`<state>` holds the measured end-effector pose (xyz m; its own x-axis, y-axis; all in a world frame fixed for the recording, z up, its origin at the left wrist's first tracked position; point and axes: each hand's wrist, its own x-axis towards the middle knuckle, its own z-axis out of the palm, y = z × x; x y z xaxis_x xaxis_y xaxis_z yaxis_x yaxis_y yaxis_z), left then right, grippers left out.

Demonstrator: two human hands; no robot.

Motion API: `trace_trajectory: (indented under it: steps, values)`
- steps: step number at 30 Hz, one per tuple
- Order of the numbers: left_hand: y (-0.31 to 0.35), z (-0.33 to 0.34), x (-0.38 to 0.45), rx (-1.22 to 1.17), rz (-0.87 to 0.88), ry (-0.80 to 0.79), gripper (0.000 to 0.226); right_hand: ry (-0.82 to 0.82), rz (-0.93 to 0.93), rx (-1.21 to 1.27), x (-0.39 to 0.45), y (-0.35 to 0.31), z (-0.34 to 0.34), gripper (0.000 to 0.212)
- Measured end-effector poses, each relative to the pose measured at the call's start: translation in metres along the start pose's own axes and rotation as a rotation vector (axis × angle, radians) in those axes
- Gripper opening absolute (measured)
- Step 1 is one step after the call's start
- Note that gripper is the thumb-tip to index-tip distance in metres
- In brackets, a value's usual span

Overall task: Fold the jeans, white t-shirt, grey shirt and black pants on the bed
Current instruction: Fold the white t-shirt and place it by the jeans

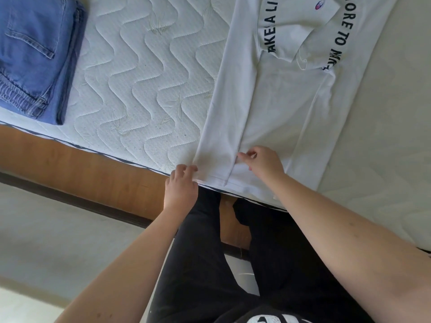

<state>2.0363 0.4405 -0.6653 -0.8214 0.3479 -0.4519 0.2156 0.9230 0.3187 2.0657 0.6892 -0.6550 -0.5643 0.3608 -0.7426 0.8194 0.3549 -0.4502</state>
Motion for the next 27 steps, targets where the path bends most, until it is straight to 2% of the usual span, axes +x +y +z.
trace_trajectory:
  steps: [2,4,6,8,9,10,12,15,17,20,23,25,27]
  values:
    - [0.011,-0.004,0.006,-0.076,-0.007,0.064,0.031,0.112,-0.06,-0.022,-0.007,0.02,-0.012,0.024]
    - [0.023,-0.008,0.017,-0.156,-0.068,0.007,0.039,0.226,-0.072,-0.005,-0.015,0.046,-0.024,0.02]
    - [0.031,-0.013,0.031,-0.269,-0.189,-0.061,0.047,0.399,-0.033,-0.049,-0.022,0.071,-0.036,0.035]
    - [0.035,-0.016,0.047,-0.409,-0.326,-0.097,0.044,0.57,0.147,-0.06,-0.03,0.092,-0.047,0.061]
    - [0.035,-0.017,0.052,-0.43,-0.365,-0.12,0.041,0.601,0.259,-0.004,-0.033,0.101,-0.052,0.071]
    - [0.035,-0.019,0.057,-0.412,-0.372,-0.147,0.037,0.59,0.367,0.091,-0.037,0.11,-0.057,0.075]
    - [0.034,-0.021,0.06,-0.362,-0.362,-0.179,0.032,0.488,0.516,0.305,-0.042,0.126,-0.061,0.07]
    - [0.029,-0.024,0.055,-0.391,-0.352,-0.191,0.028,0.192,0.509,0.359,-0.052,0.137,-0.059,0.055]
    - [0.026,-0.025,0.047,-0.459,-0.363,-0.22,0.03,0.1,0.463,0.402,-0.059,0.14,-0.052,0.053]
    - [0.021,-0.025,0.036,-0.482,-0.379,-0.288,0.03,0.093,0.397,0.571,-0.072,0.139,-0.038,0.05]
    - [0.018,-0.028,0.027,-0.65,-0.461,-0.306,0.017,0.106,0.389,0.745,-0.085,0.14,-0.024,0.033]
    - [0.018,-0.032,0.023,-0.683,-0.466,-0.274,0.012,0.176,0.406,0.736,-0.092,0.145,-0.019,0.029]
    - [0.017,-0.034,0.021,-0.632,-0.455,-0.267,0.018,0.211,0.419,0.612,-0.098,0.155,-0.018,0.027]
